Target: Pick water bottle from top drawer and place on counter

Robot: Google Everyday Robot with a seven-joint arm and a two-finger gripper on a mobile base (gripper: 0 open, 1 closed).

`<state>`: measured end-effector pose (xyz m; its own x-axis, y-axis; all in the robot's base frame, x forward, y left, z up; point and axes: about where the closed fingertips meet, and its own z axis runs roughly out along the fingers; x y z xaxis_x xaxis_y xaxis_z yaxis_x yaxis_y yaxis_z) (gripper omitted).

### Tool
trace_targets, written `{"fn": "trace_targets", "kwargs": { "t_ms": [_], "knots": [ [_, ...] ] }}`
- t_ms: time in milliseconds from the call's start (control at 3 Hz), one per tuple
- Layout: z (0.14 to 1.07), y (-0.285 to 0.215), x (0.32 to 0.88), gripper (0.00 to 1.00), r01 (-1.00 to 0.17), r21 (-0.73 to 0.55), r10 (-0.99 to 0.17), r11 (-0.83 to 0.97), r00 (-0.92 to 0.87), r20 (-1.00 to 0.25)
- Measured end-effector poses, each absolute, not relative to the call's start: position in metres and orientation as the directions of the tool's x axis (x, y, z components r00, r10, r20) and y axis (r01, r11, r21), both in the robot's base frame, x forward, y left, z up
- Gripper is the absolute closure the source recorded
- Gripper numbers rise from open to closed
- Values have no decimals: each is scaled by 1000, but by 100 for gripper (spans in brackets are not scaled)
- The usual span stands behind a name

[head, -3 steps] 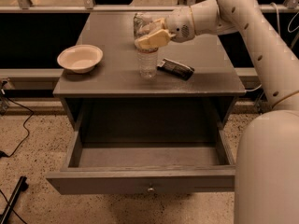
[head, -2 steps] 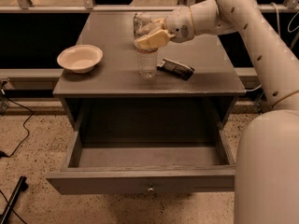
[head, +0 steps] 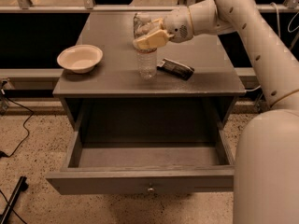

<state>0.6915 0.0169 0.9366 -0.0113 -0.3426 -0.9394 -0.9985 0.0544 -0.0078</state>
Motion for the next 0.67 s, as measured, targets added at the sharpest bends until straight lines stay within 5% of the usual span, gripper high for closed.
{"fn": "trace_targets", "kwargs": {
  "t_ms": [333, 667],
  "knots": [
    [937, 17, 691, 11, -998, -8, -343, 54, -11, -939],
    [936, 20, 691, 0, -999, -6, -342, 51, -12, -940]
  ]
}}
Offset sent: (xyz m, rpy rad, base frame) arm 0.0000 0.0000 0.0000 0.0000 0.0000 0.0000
